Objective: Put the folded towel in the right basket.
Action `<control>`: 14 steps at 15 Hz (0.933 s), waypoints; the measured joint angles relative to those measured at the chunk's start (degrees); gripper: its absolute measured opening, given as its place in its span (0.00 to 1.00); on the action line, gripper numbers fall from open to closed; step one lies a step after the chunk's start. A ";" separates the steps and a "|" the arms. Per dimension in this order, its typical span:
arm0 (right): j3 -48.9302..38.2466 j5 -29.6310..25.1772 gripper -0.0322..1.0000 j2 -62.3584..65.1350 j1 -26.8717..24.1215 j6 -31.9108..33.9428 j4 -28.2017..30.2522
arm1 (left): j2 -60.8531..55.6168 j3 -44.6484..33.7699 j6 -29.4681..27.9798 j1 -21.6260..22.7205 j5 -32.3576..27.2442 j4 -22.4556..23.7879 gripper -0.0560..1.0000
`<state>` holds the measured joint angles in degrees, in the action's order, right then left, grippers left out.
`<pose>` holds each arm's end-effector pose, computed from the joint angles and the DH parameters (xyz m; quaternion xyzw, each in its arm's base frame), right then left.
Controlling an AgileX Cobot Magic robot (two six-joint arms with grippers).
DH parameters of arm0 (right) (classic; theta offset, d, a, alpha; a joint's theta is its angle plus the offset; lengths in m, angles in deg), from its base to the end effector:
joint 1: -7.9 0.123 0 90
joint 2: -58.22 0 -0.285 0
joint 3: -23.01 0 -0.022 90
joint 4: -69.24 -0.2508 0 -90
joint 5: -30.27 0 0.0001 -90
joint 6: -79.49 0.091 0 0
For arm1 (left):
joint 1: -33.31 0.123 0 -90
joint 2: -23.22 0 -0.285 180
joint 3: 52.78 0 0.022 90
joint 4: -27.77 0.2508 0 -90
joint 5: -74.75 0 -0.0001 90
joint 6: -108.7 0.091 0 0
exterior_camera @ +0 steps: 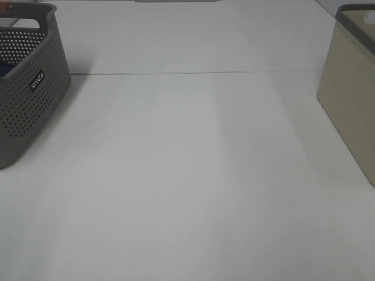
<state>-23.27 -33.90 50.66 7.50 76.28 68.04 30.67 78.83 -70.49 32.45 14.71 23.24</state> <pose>-0.0127 0.0018 0.2834 -0.0220 0.8569 -0.0058 0.5150 -0.0058 -0.0061 0.2794 0.0138 0.8467 -0.0397 0.5304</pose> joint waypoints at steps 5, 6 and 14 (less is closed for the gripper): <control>-4.87 0.34 0.99 0.00 0.11 0.11 -1.26 | 0.00 0.00 0.00 0.00 0.00 0.11 0.99; -4.87 0.34 0.99 0.00 0.11 0.11 -1.26 | 0.00 0.00 0.00 0.00 0.00 0.11 0.99; -4.87 0.86 0.99 0.00 0.11 0.11 -1.32 | 0.00 0.00 0.00 0.00 0.00 0.17 0.99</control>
<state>-28.14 -33.04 50.66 7.61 76.39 66.72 30.67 78.83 -70.49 32.45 14.71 23.42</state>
